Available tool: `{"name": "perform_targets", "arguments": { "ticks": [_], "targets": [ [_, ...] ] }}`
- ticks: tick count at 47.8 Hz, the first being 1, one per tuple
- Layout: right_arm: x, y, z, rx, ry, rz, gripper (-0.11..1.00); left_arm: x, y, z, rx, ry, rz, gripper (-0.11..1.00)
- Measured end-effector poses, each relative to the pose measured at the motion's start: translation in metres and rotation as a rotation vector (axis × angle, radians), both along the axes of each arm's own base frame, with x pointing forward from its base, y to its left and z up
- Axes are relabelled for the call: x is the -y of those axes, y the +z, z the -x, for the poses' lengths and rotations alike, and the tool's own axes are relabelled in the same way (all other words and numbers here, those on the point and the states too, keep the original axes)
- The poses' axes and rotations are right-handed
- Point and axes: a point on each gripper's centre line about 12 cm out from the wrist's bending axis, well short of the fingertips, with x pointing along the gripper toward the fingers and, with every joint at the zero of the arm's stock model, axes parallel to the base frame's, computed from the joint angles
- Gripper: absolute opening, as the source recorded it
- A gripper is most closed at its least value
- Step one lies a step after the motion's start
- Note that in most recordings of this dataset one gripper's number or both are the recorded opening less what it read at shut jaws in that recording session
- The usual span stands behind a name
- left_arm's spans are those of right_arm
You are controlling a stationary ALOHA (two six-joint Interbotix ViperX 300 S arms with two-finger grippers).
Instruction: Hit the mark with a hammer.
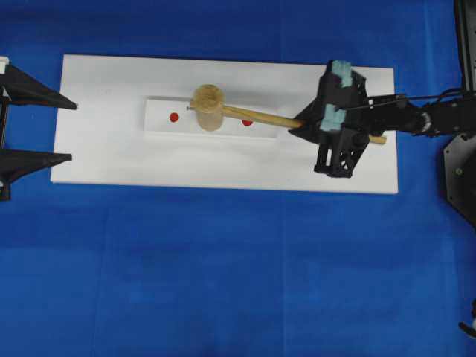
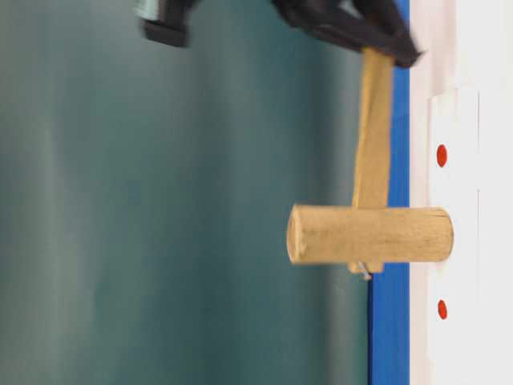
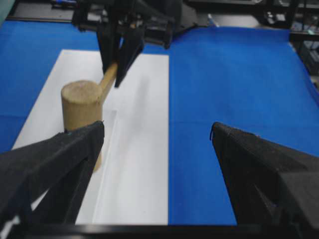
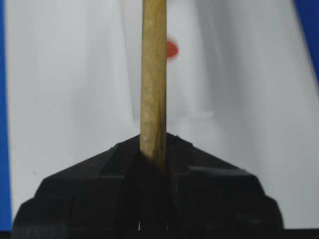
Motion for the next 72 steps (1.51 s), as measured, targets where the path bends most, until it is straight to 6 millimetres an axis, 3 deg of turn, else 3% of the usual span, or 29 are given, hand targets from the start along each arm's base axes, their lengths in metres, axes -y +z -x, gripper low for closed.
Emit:
{"name": "perform_targets", "arguments": {
  "ticks": [9,19,27,34,41,54,66,72],
  "targets": [
    [0.001,0.008,0.0,0.027,-0.004,0.017,0.02,0.0,0.001,0.0,0.002,0.0,0.0,0.85],
    [0.0,0.047,0.006,0.152,-0.004,0.041,0.02,0.0,0.0,0.0,0.0,0.0,0.0,0.85],
    [-0.004,0.079,0.029,0.266,0.006,0.064,0.02,0.0,0.0,0.0,0.0,0.0,0.0,0.85],
    [-0.007,0.086,0.052,0.315,0.004,0.071,0.02,0.0,0.0,0.0,0.0,0.0,0.0,0.85],
    [-0.008,0.089,0.062,0.343,0.003,0.074,0.02,0.0,0.001,0.0,0.002,-0.002,0.0,0.85],
    [-0.008,0.079,0.061,0.306,0.008,0.066,0.02,0.0,0.0,0.0,0.0,0.0,0.0,0.85],
    [-0.01,0.006,0.059,0.038,-0.013,-0.021,0.02,0.0,0.0,0.0,0.002,0.0,0.0,0.85],
    [-0.011,-0.01,0.058,-0.026,-0.021,-0.043,0.02,0.0,0.0,0.0,0.002,0.0,0.002,0.85]
  ]
}}
